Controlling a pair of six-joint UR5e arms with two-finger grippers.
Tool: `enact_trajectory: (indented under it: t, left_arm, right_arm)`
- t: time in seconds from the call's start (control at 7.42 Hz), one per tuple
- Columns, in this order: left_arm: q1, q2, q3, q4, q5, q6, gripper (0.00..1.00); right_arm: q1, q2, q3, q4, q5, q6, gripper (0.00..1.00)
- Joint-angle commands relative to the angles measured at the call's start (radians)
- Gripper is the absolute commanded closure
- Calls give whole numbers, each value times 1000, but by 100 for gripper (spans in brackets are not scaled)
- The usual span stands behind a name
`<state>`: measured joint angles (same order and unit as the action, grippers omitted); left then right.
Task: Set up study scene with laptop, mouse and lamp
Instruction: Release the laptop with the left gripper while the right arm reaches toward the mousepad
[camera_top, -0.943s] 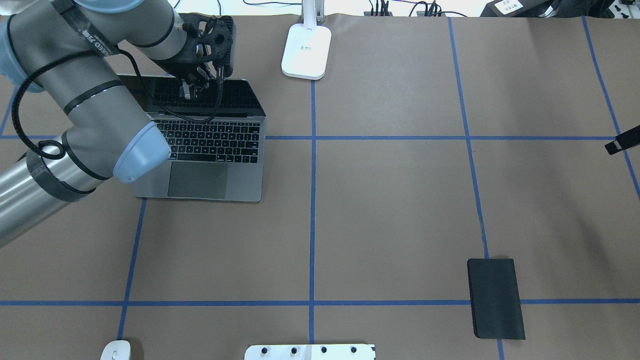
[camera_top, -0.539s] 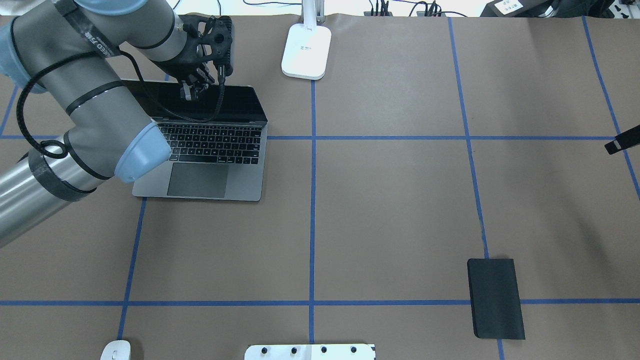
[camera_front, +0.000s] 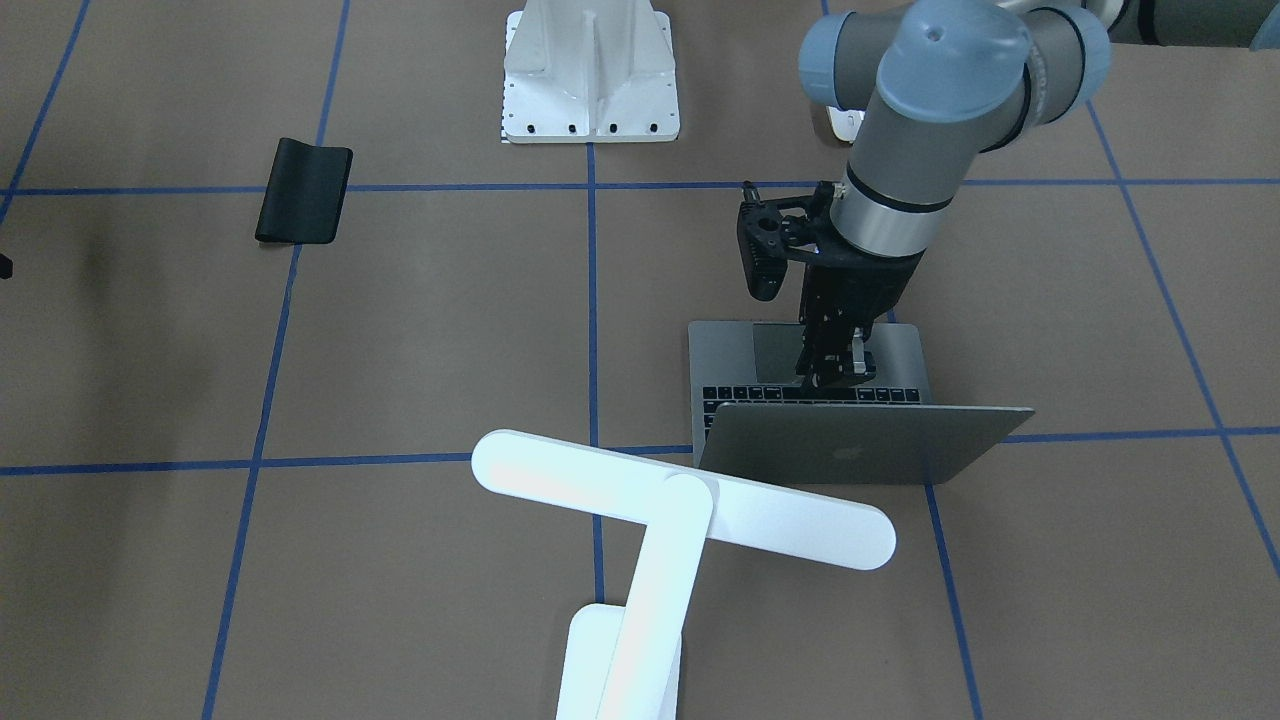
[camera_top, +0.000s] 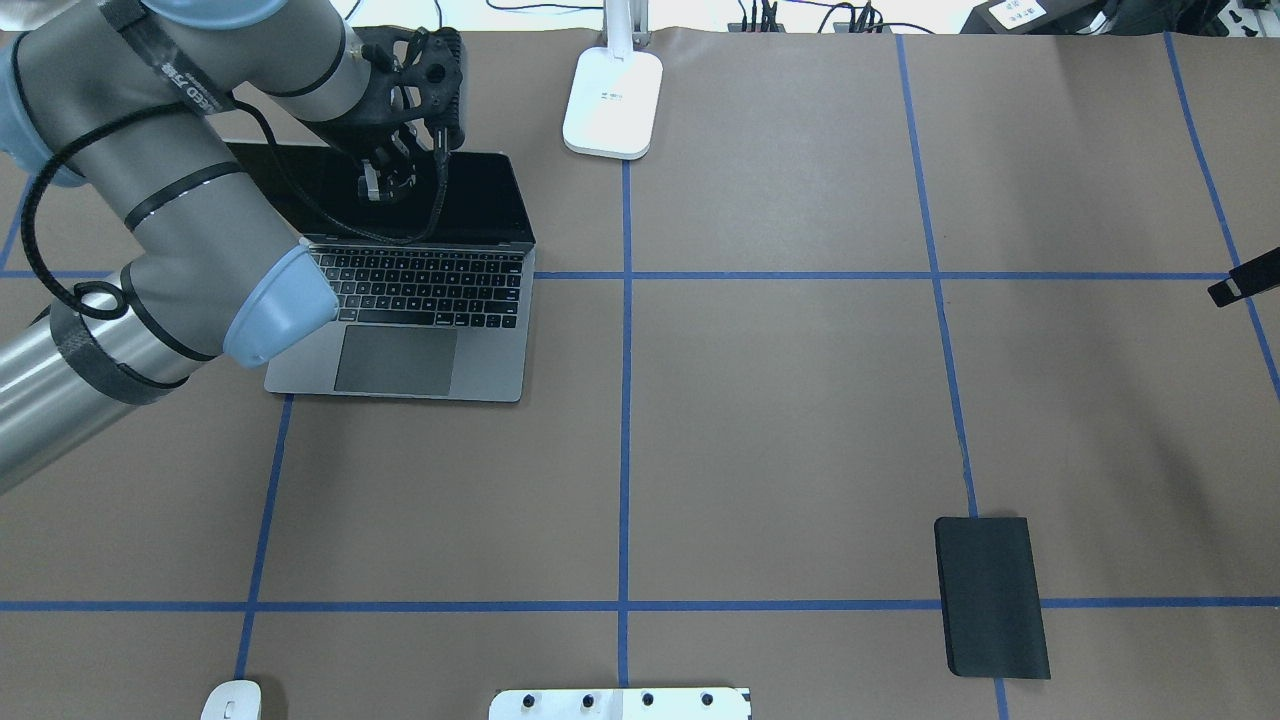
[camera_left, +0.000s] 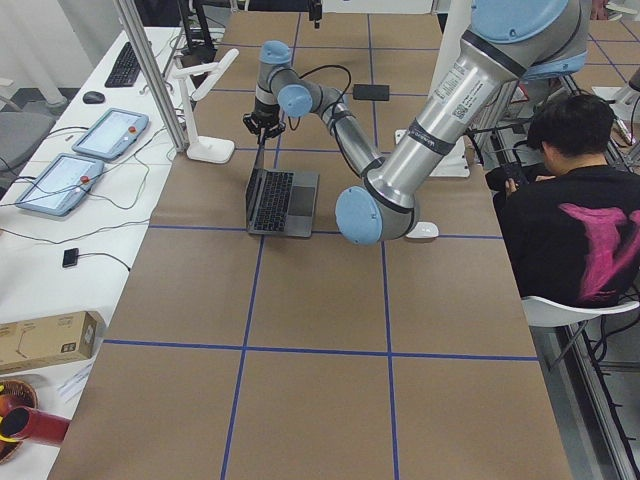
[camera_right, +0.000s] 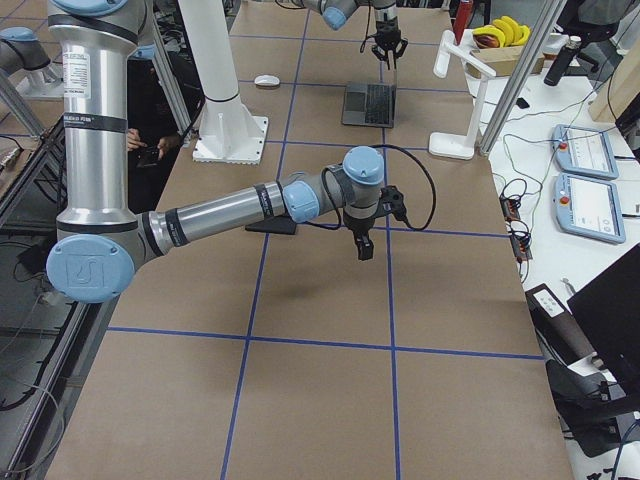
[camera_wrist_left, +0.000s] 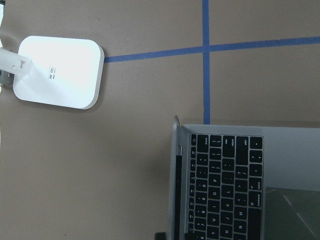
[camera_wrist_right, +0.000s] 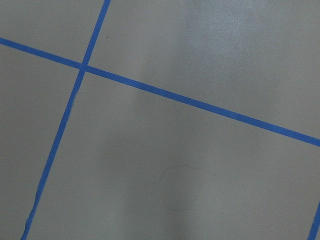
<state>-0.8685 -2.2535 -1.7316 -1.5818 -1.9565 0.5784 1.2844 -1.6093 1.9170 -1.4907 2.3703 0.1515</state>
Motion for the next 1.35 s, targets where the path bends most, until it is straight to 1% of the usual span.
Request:
enact_trajectory:
  t: [0.0,0.13,0.27,0.4,0.54,0.67,0.81,0.94,1.08,1.21]
  left_arm:
    - [-30,14,-48,9,-8,1,22]
    - [-30,50,-75,9,-10,-2,15]
    - [-30,130,-164,11,-15,-58,3]
    - [-32,243,-248,9,-78,-175,1]
    - [-36,352,-316,5,-113,-312,0]
    - [-38,453,-379,2,-116,-460,0]
    - [-38,532,-413,-3,-124,-629,0]
    - [-38,595,-433,-7,-134,-781,0]
    - [-37,633,-457,-15,-160,-989,0]
    - [-33,700,-480,-79,-170,-1208,0]
  right_arm:
    - [0,21,4,0,0,2,0]
    - [-11,43,-4,0,0,6,0]
    - [-29,34,-10,-5,6,13,0]
    - [-40,26,-7,-13,41,14,1]
    - [-104,26,-1,-4,68,14,1]
    - [-149,17,25,-2,70,34,1]
    - [-208,-3,54,-6,70,78,5]
    - [-243,-1,72,-5,69,182,7]
    - [-270,-4,106,-6,69,251,6]
    - [-304,-18,114,-10,64,294,4]
